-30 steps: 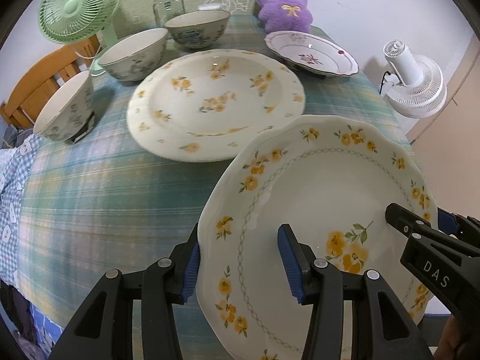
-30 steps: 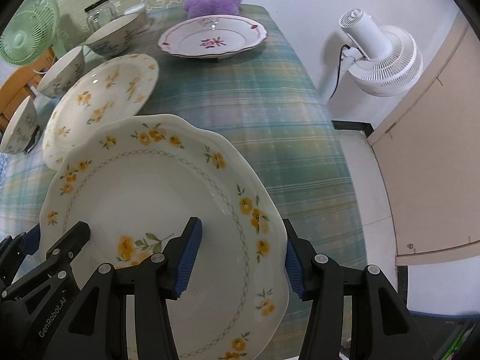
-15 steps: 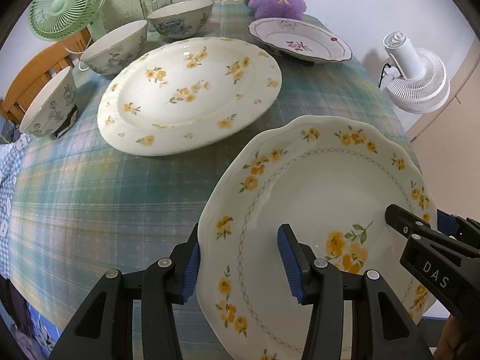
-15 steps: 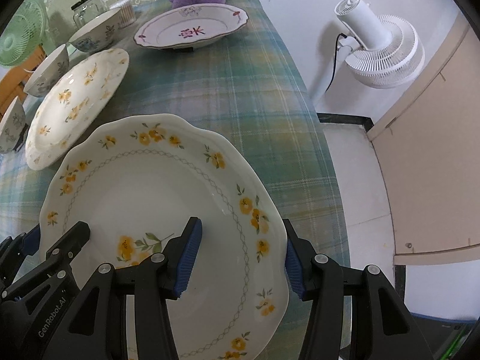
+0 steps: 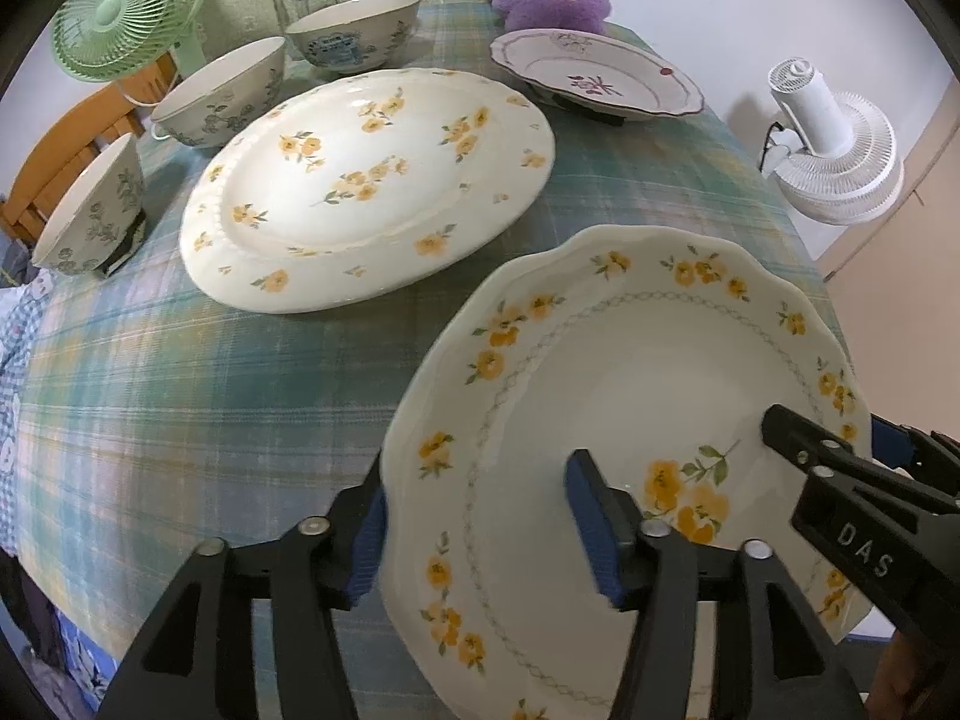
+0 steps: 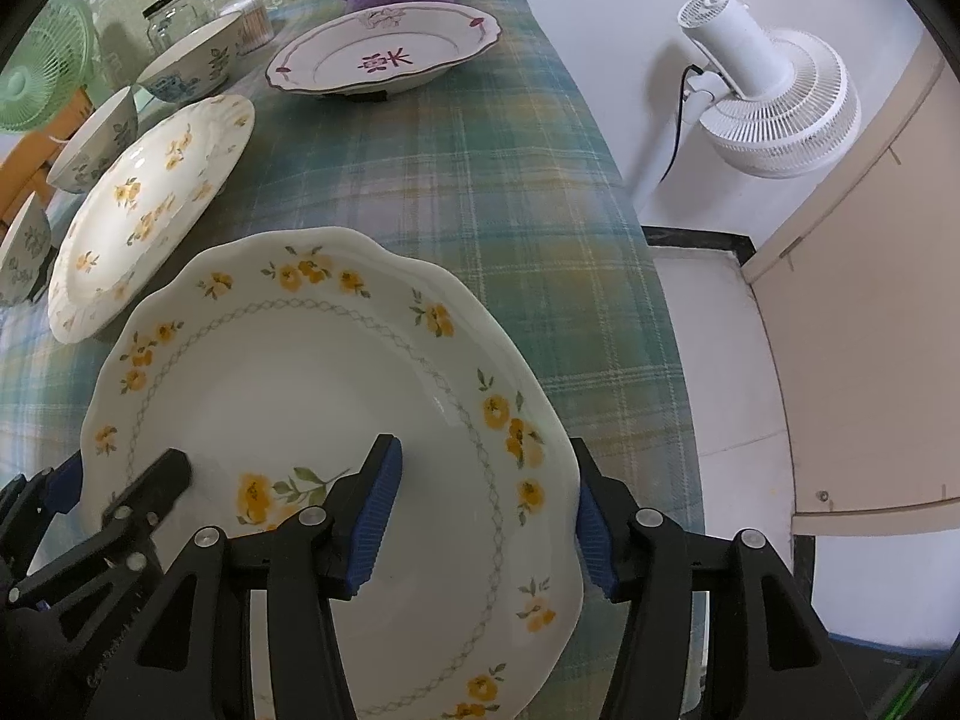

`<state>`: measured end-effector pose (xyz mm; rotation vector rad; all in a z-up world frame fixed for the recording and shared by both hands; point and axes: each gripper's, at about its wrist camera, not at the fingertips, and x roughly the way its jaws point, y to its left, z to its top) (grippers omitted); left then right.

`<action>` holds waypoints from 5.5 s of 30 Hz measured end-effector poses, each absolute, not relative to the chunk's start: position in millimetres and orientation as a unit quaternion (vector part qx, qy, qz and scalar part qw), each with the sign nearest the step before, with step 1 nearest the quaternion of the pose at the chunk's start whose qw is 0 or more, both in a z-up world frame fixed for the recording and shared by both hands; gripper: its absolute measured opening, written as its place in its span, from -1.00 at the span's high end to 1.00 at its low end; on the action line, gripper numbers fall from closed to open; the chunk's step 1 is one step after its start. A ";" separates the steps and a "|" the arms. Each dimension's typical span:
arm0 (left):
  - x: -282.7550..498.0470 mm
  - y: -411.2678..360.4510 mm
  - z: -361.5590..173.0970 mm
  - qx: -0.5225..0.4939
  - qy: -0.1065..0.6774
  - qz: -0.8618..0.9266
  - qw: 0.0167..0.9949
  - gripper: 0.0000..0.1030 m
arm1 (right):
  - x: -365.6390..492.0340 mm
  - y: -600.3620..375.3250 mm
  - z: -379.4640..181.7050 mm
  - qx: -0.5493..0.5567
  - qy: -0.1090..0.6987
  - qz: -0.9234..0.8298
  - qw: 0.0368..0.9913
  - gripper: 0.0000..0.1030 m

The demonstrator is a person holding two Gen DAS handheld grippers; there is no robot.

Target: Organize plates and bowls

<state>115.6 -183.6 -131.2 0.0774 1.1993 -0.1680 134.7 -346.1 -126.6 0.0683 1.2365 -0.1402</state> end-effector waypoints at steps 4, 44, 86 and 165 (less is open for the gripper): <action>116.5 -184.6 -131.0 0.035 0.564 -0.082 0.821 -0.31 | 135.6 -345.5 -127.5 0.030 0.579 -0.064 0.812 -0.21; 125.3 -127.2 -40.7 0.047 0.481 -0.117 0.867 -0.50 | 123.5 -286.5 -28.4 0.035 0.477 -0.063 0.876 -0.36; 246.7 -55.1 -55.3 0.049 0.472 -0.102 0.874 -0.50 | 249.2 -206.2 -33.0 0.021 0.472 -0.027 0.881 -0.48; 290.5 -64.2 -128.2 0.059 0.547 -0.067 0.832 -0.01 | 314.4 -217.7 -123.8 0.034 0.575 -0.020 0.817 -0.11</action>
